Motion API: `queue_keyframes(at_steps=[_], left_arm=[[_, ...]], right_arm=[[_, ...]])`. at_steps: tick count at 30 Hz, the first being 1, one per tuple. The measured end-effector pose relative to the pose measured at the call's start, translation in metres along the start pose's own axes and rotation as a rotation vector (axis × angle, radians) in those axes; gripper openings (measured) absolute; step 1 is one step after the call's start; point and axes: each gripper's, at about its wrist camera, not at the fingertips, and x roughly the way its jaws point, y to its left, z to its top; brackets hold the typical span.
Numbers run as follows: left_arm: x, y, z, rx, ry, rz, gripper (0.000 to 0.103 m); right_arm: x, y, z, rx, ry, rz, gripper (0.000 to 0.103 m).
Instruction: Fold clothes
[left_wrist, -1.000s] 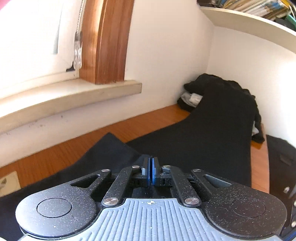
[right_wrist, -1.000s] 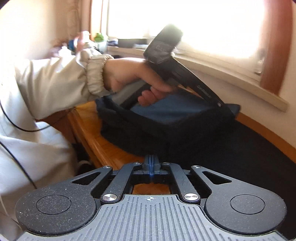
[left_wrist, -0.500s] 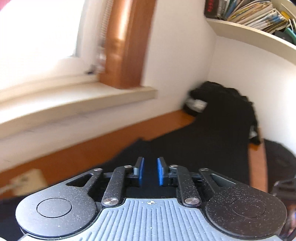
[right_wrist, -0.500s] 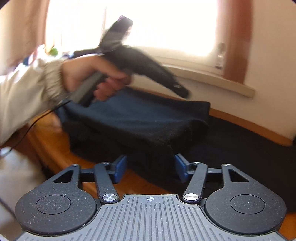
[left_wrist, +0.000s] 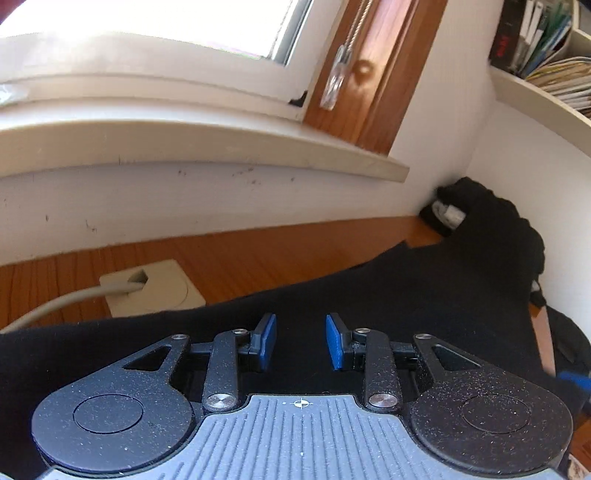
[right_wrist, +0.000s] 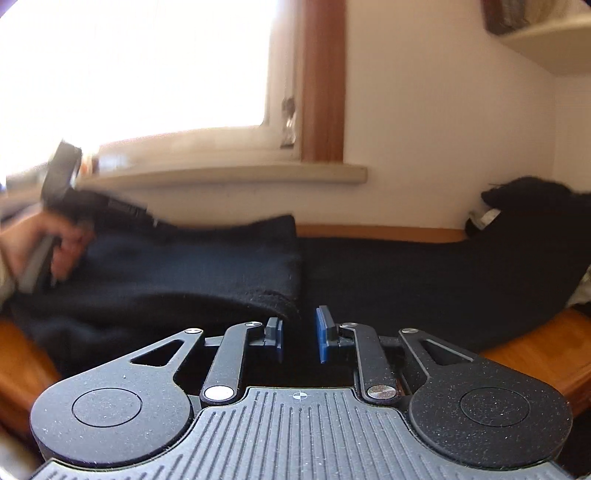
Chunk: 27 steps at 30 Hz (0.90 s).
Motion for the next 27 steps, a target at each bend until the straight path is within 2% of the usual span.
queue_keyframes(at_steps=[3,5,7,8,9,13,15,18,19,21,23,24,27], left_arm=[[0.0,0.003,-0.001,-0.01,-0.004,-0.006,0.033],[0.001,0.005,-0.001,-0.016,-0.002,-0.013,0.033],[0.001,0.004,-0.002,-0.009,-0.001,-0.014,0.039],[0.002,0.004,-0.002,-0.006,0.0,-0.014,0.046],[0.002,0.003,-0.002,-0.004,0.001,-0.012,0.049],[0.004,0.002,-0.001,0.004,0.008,-0.004,0.05],[0.004,-0.001,-0.001,0.021,0.01,0.002,0.056],[0.003,-0.007,-0.003,0.054,0.009,0.014,0.059],[0.003,-0.008,-0.003,0.062,0.009,0.017,0.06],[0.002,-0.01,-0.004,0.072,0.006,0.019,0.064],[0.002,-0.011,-0.004,0.078,0.006,0.022,0.064],[0.002,-0.012,-0.004,0.081,0.006,0.023,0.064],[0.002,-0.013,-0.005,0.088,0.006,0.026,0.066]], right_arm=[[-0.004,0.009,-0.004,-0.095,0.098,-0.016,0.016],[-0.014,0.008,-0.002,-0.136,0.108,-0.017,0.018],[-0.023,0.007,0.003,-0.139,0.109,-0.005,0.018],[-0.027,0.008,0.006,-0.143,0.108,-0.001,0.018],[-0.03,0.011,0.008,-0.152,0.112,-0.001,0.018],[-0.051,0.006,0.014,-0.117,0.008,0.111,0.023],[-0.059,0.004,0.017,-0.101,-0.043,0.165,0.03],[-0.046,0.009,0.023,-0.119,-0.045,0.16,0.033],[-0.036,0.009,0.025,-0.092,-0.045,0.136,0.033],[-0.015,0.005,0.028,-0.016,-0.049,0.148,0.033],[0.004,0.006,0.026,0.004,-0.007,0.159,0.033],[0.011,0.008,0.022,-0.009,0.045,0.178,0.033],[0.01,0.009,0.01,-0.104,0.134,0.18,0.033]])
